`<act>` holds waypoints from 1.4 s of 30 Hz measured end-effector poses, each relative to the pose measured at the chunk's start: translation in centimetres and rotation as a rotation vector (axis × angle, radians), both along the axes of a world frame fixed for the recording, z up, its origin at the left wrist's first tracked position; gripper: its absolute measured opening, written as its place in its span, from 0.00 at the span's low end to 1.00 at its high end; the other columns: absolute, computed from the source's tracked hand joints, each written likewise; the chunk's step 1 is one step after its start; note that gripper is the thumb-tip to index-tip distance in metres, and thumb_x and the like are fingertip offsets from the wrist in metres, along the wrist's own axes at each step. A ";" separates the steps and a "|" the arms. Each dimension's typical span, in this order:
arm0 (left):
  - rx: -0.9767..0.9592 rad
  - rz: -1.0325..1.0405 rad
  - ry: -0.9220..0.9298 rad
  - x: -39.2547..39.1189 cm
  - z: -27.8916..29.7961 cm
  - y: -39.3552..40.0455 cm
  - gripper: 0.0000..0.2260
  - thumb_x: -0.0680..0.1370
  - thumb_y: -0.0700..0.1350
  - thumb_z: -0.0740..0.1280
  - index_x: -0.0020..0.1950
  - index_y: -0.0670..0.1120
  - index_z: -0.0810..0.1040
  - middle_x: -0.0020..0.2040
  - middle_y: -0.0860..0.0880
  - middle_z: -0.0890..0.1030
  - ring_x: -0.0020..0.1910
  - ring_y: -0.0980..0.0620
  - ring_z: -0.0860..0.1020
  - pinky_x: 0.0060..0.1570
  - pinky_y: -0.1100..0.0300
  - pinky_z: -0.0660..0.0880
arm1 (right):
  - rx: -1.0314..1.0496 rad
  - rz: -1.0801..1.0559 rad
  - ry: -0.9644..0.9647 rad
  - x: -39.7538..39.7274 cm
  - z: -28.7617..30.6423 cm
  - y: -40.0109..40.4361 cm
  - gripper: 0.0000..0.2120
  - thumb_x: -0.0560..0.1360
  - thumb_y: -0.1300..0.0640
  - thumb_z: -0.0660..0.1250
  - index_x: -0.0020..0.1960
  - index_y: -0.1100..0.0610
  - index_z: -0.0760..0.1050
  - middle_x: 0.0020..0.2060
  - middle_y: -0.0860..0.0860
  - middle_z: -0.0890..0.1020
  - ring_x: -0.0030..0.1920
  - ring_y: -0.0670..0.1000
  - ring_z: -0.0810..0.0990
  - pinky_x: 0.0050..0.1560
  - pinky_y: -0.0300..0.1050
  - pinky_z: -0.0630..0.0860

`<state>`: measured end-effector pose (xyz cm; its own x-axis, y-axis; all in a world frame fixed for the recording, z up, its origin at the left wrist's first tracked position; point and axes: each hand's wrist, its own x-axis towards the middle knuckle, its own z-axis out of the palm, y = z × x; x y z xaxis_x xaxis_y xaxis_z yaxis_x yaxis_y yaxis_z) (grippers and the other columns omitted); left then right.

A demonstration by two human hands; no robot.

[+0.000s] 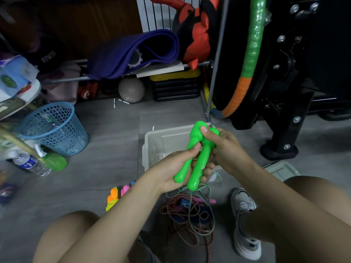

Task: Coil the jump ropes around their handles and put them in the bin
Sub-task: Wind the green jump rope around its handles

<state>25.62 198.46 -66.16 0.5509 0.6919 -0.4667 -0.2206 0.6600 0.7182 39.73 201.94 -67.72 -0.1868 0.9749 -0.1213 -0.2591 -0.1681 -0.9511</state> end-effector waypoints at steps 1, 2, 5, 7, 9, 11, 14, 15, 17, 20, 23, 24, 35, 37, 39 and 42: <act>0.036 0.041 0.021 0.1 -0.2 -0.2 0.28 0.73 0.52 0.64 0.63 0.31 0.71 0.38 0.42 0.80 0.31 0.52 0.78 0.30 0.61 0.76 | 0.015 -0.006 -0.001 0.0 -0.1 0.0 0.09 0.75 0.53 0.65 0.47 0.60 0.74 0.30 0.48 0.81 0.28 0.46 0.76 0.26 0.38 0.69; 0.059 0.073 0.024 0.2 -0.4 -0.3 0.28 0.73 0.50 0.64 0.65 0.30 0.69 0.37 0.42 0.78 0.30 0.52 0.76 0.28 0.62 0.74 | 0.026 -0.007 -0.009 0.0 -0.2 0.1 0.09 0.75 0.54 0.66 0.47 0.60 0.74 0.30 0.48 0.81 0.29 0.46 0.77 0.27 0.38 0.70; 0.061 0.090 0.014 0.1 -0.5 -0.4 0.22 0.75 0.46 0.63 0.63 0.32 0.70 0.35 0.44 0.75 0.27 0.54 0.72 0.25 0.64 0.71 | 0.042 0.015 -0.056 0.1 -0.7 0.3 0.10 0.73 0.50 0.70 0.45 0.57 0.76 0.32 0.48 0.79 0.32 0.46 0.77 0.31 0.37 0.73; 0.066 0.065 0.046 -0.2 -0.3 -0.4 0.15 0.78 0.43 0.62 0.59 0.34 0.72 0.34 0.46 0.74 0.27 0.55 0.72 0.25 0.64 0.70 | 0.064 0.019 -0.128 0.1 -0.8 0.4 0.16 0.70 0.43 0.71 0.46 0.56 0.77 0.34 0.49 0.79 0.33 0.46 0.77 0.32 0.35 0.72; 0.069 0.055 0.057 -0.5 -0.2 -0.3 0.12 0.79 0.42 0.60 0.57 0.35 0.74 0.34 0.46 0.74 0.28 0.55 0.71 0.25 0.65 0.70 | 0.089 0.026 -0.248 0.3 -0.2 0.3 0.24 0.69 0.39 0.66 0.47 0.60 0.77 0.36 0.52 0.80 0.34 0.46 0.78 0.35 0.36 0.73; 0.070 0.063 0.057 -0.7 -0.1 -0.2 0.12 0.78 0.42 0.61 0.57 0.35 0.74 0.34 0.46 0.75 0.28 0.56 0.71 0.25 0.65 0.70 | 0.089 0.019 -0.425 0.7 0.9 0.1 0.30 0.70 0.34 0.60 0.44 0.62 0.79 0.35 0.54 0.82 0.34 0.48 0.80 0.38 0.43 0.76; 0.076 0.062 0.043 -1.3 0.1 0.0 0.15 0.74 0.44 0.64 0.56 0.36 0.75 0.34 0.47 0.75 0.28 0.56 0.72 0.25 0.66 0.69 | 0.131 -0.210 -0.758 1.4 1.1 0.2 0.29 0.75 0.34 0.56 0.35 0.59 0.75 0.30 0.50 0.79 0.34 0.48 0.78 0.41 0.46 0.73; 0.075 0.051 0.030 -1.5 0.2 0.2 0.16 0.73 0.45 0.64 0.56 0.36 0.75 0.34 0.48 0.75 0.28 0.57 0.72 0.24 0.67 0.69 | 0.184 -0.291 -0.777 1.4 0.9 0.2 0.25 0.77 0.38 0.57 0.37 0.58 0.73 0.33 0.50 0.78 0.36 0.47 0.75 0.42 0.46 0.71; 0.054 0.021 -0.007 -1.9 0.4 0.4 0.16 0.74 0.45 0.63 0.56 0.36 0.75 0.34 0.48 0.75 0.27 0.57 0.71 0.24 0.67 0.68 | 0.282 -0.273 -0.584 1.3 0.0 0.6 0.15 0.79 0.42 0.56 0.45 0.51 0.75 0.45 0.48 0.78 0.48 0.45 0.75 0.53 0.45 0.70; -0.011 -0.043 -0.146 -2.4 0.7 0.6 0.16 0.72 0.45 0.70 0.55 0.35 0.77 0.34 0.48 0.75 0.27 0.58 0.71 0.24 0.68 0.69 | 0.215 0.004 -0.224 0.8 -0.4 0.6 0.22 0.77 0.36 0.52 0.60 0.45 0.76 0.62 0.50 0.77 0.66 0.49 0.72 0.69 0.49 0.64; -0.063 -0.146 -0.294 -2.9 0.8 0.8 0.19 0.65 0.45 0.79 0.51 0.36 0.82 0.34 0.48 0.75 0.27 0.59 0.72 0.23 0.68 0.70 | 0.150 0.097 0.046 0.6 -0.5 0.5 0.25 0.79 0.41 0.49 0.64 0.53 0.73 0.64 0.59 0.76 0.65 0.56 0.73 0.65 0.50 0.69; -0.064 -0.170 -0.317 -3.0 0.8 0.8 0.19 0.65 0.45 0.79 0.51 0.37 0.82 0.34 0.49 0.75 0.26 0.59 0.72 0.23 0.69 0.70 | 0.126 0.121 0.107 0.5 -0.3 0.4 0.23 0.80 0.45 0.47 0.65 0.55 0.72 0.63 0.59 0.76 0.63 0.57 0.74 0.62 0.47 0.70; 0.011 -0.020 -0.154 -2.1 0.8 0.1 0.16 0.73 0.45 0.65 0.56 0.36 0.74 0.33 0.49 0.74 0.26 0.59 0.69 0.22 0.69 0.67 | -0.399 0.048 0.321 0.8 1.3 0.4 0.13 0.81 0.61 0.52 0.38 0.56 0.66 0.25 0.48 0.70 0.16 0.41 0.60 0.16 0.29 0.59; 0.013 0.020 -0.126 -1.6 1.0 -0.1 0.14 0.74 0.44 0.60 0.55 0.37 0.74 0.32 0.49 0.74 0.25 0.59 0.68 0.22 0.70 0.65 | -0.410 -0.011 0.256 0.6 1.2 0.2 0.12 0.81 0.62 0.53 0.39 0.56 0.65 0.23 0.48 0.71 0.17 0.41 0.65 0.16 0.30 0.58; 0.004 0.050 -0.135 -1.3 0.9 -0.2 0.14 0.74 0.44 0.60 0.55 0.37 0.74 0.32 0.49 0.74 0.25 0.59 0.68 0.22 0.70 0.64 | -0.300 -0.091 0.128 0.3 1.0 -0.1 0.13 0.80 0.64 0.54 0.37 0.56 0.64 0.23 0.51 0.73 0.20 0.41 0.68 0.17 0.32 0.58; -0.006 0.092 -0.172 -1.0 0.9 -0.2 0.16 0.75 0.45 0.60 0.57 0.37 0.73 0.32 0.50 0.73 0.25 0.60 0.68 0.22 0.70 0.64 | -0.106 -0.150 -0.008 0.0 0.8 -0.5 0.13 0.79 0.63 0.59 0.36 0.57 0.68 0.25 0.51 0.75 0.21 0.43 0.68 0.20 0.34 0.61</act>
